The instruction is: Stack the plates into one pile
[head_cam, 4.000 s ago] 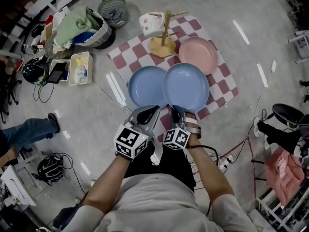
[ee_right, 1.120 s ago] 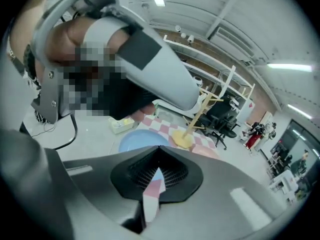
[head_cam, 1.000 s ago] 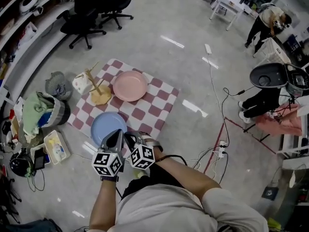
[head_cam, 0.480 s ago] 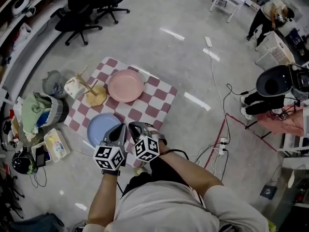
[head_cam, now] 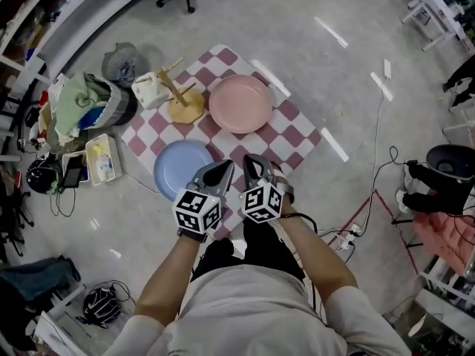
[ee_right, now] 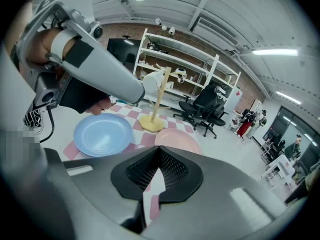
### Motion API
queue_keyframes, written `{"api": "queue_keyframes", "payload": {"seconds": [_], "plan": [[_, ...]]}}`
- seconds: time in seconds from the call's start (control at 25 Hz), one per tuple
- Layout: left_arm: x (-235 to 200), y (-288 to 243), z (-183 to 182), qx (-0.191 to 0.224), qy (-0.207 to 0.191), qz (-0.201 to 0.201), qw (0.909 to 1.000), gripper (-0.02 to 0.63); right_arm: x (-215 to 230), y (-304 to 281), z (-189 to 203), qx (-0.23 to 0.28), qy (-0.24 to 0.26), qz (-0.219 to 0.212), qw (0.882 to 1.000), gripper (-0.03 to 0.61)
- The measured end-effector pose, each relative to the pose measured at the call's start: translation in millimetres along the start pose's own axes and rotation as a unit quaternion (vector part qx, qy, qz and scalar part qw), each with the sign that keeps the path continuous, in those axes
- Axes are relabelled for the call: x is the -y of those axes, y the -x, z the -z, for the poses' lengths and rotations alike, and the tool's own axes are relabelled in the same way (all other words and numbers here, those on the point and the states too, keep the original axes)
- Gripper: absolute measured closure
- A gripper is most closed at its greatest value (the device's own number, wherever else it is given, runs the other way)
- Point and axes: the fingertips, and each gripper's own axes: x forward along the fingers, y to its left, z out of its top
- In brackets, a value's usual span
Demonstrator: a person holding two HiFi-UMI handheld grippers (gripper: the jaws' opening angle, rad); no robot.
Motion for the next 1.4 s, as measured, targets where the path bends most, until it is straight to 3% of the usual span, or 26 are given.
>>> {"api": "queue_keyframes", "payload": {"seconds": [0.8, 1.2, 1.4], "plan": [[-47, -74, 20, -0.022, 0.062, -0.068, 0.9955, 0.607, 25, -96, 49, -0.029, 0.084, -0.065, 0.994, 0.568], [-76, -98, 42, -0.039, 0.099, -0.09, 0.9903, 0.607, 24, -145, 72, -0.056, 0.131, -0.098, 0.985, 0.557], [-88, -100, 48, -0.042, 0.113, -0.098, 0.9878, 0.607, 15, -158, 79, -0.065, 0.173, -0.117, 0.976, 0.518]]}}
